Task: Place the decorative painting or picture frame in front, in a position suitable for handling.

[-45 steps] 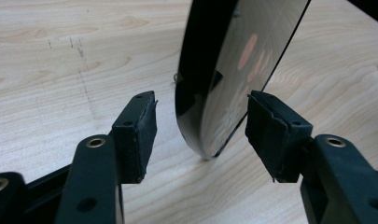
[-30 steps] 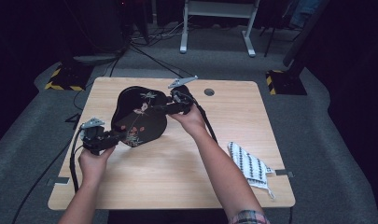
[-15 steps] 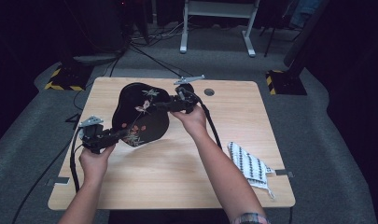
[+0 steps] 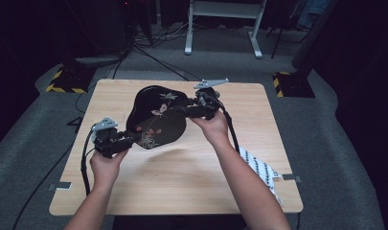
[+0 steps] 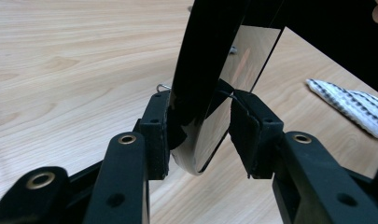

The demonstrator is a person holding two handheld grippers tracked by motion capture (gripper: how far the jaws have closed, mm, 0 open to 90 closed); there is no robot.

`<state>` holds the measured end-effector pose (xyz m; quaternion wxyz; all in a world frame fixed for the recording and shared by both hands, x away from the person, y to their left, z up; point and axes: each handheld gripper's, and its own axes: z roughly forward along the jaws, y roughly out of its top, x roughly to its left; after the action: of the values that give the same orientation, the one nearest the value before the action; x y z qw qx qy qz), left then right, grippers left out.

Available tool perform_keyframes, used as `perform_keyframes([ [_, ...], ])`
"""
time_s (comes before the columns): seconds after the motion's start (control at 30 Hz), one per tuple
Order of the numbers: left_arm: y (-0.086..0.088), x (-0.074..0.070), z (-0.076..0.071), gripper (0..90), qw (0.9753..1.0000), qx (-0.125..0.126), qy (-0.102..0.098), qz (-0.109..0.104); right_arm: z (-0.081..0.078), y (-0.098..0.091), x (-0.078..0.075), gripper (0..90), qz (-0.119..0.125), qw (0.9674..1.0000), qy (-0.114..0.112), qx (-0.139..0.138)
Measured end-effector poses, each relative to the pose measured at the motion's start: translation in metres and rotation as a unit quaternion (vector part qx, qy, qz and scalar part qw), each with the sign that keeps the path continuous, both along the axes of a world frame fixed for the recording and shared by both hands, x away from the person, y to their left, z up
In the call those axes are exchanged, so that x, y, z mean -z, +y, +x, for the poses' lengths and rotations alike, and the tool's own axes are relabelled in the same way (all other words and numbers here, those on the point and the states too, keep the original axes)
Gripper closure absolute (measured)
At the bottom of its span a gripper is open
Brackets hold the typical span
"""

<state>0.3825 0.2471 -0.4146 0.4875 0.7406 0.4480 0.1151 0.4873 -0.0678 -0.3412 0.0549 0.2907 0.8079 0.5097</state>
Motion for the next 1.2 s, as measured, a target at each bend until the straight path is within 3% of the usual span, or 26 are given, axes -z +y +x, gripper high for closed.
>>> perform_keyframes([
  [0.3,-0.030,-0.002,-0.007,61.8,0.9992,0.036,-0.002,0.013,-0.022,-0.035,-0.004,43.0,-0.002,0.9998,-0.009,0.015],
  [0.5,-0.047,0.008,-0.010,62.9,0.9983,0.052,0.004,0.026,-0.030,-0.052,0.005,41.5,-0.003,0.9997,-0.006,0.024],
  [1.0,-0.063,0.023,-0.015,64.1,0.9969,0.064,0.023,0.040,-0.032,-0.069,0.033,39.7,0.002,0.9993,0.024,0.029],
  [1.2,-0.066,0.026,-0.017,64.3,0.9964,0.069,0.021,0.043,-0.034,-0.073,0.041,39.2,0.006,0.9992,0.022,0.032],
])
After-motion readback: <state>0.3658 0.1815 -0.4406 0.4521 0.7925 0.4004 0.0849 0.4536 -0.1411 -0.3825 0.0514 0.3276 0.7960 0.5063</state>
